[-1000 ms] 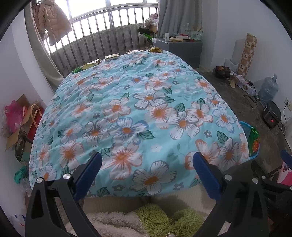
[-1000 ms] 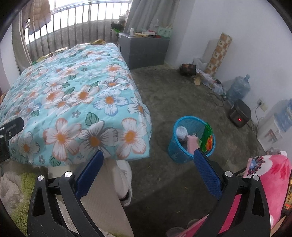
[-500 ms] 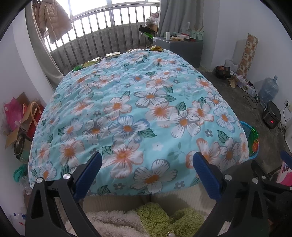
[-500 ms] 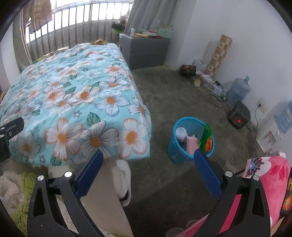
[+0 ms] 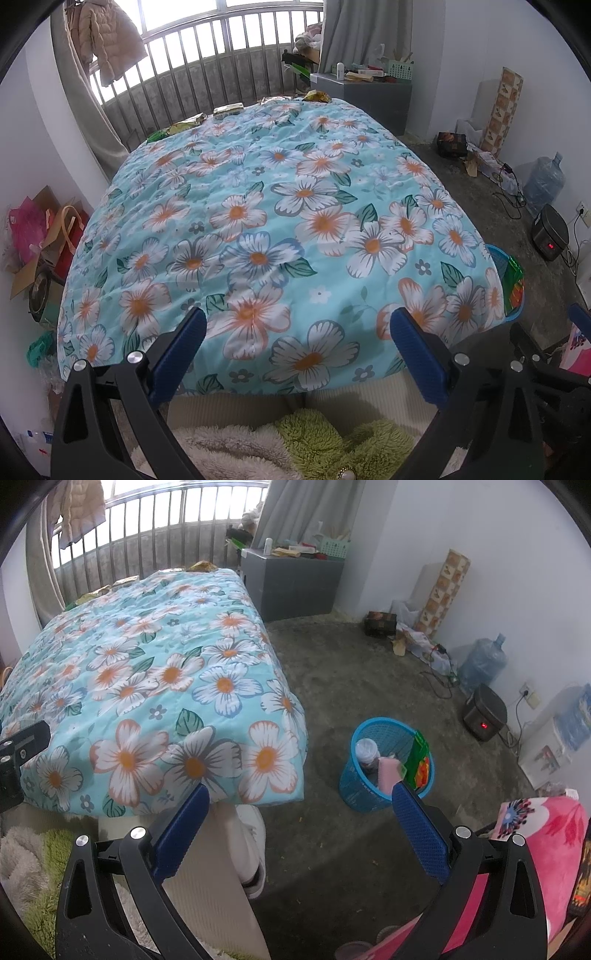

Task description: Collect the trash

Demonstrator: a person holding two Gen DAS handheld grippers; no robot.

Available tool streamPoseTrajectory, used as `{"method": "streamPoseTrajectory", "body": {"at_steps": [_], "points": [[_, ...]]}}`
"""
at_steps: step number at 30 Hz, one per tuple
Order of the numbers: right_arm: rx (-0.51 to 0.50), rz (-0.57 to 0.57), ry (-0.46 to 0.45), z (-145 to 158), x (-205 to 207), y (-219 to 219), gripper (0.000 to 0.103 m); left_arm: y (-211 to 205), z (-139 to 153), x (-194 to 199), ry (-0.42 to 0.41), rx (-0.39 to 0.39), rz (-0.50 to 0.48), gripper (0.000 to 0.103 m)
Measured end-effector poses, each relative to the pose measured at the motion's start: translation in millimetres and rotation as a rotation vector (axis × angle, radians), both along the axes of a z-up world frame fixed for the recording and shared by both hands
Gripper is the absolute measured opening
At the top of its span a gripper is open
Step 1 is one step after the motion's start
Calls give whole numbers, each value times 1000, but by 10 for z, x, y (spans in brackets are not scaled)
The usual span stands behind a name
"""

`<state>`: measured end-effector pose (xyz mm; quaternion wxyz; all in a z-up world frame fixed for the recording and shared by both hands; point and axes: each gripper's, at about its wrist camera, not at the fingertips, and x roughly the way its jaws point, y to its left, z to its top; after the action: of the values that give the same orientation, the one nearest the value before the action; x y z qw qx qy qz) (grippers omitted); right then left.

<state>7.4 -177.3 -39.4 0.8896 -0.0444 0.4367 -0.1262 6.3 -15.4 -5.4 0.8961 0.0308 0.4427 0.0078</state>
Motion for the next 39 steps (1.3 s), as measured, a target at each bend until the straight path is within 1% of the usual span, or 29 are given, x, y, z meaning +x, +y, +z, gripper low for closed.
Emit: {"method": "streamPoseTrajectory", "body": {"at_steps": [39], "points": [[1,-3,-1,3,1,17,95,14,-57,-13,19,0,-1,98]]}}
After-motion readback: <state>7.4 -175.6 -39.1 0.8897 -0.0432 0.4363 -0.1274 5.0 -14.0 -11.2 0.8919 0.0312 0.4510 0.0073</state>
